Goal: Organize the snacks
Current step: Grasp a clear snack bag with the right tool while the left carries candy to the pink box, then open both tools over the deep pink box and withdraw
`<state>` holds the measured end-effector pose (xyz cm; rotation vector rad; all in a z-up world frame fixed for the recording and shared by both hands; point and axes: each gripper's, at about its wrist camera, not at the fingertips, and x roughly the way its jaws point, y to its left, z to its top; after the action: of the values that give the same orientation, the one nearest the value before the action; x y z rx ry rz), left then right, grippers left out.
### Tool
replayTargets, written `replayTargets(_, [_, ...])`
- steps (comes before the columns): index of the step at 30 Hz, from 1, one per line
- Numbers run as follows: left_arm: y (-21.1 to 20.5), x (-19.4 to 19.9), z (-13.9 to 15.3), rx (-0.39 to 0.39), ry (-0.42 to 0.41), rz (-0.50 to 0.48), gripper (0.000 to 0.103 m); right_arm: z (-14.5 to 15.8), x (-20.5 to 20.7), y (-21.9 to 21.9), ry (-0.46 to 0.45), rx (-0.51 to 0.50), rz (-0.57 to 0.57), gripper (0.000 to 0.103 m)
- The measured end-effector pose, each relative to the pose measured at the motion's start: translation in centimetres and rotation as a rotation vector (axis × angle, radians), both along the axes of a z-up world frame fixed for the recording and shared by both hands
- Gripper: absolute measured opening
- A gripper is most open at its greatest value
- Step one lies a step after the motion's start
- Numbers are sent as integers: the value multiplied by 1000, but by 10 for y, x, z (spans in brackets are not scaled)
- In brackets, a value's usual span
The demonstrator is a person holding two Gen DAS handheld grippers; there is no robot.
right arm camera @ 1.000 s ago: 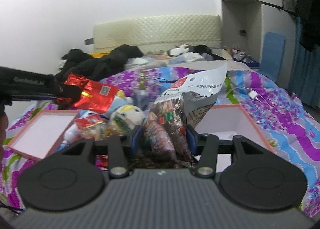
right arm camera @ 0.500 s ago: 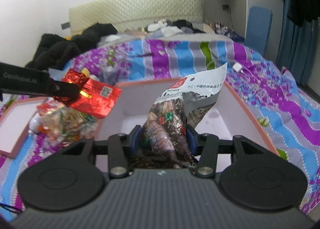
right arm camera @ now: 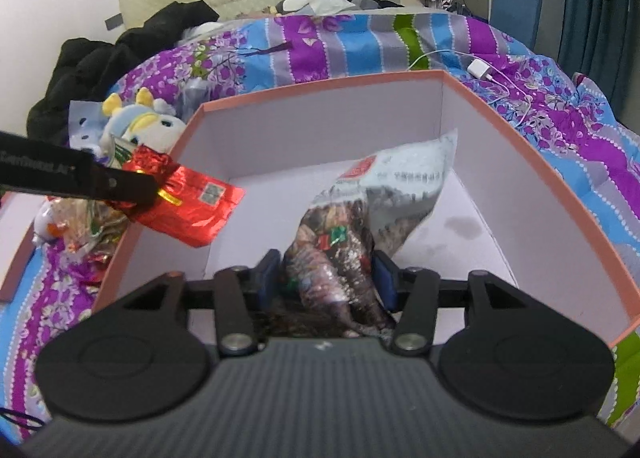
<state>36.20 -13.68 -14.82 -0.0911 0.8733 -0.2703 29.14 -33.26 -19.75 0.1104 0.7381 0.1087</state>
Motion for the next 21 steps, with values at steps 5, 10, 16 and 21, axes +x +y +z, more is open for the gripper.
replayTargets(5, [13,-18,22,1,-46,0,61,12,-8,2,-19,8,-9,67])
replayTargets(10, [27,-43,52,-12,-93,13,61,37,-21,5,-66,18,-15,67])
replayTargets(16, [46,-82,96,-21,-172,25,61,77,-46,17,-152,19,0,67])
replayTargets(21, [70,-120,132,-10,-255,37,61,107,-70,31,-220,33,19,67])
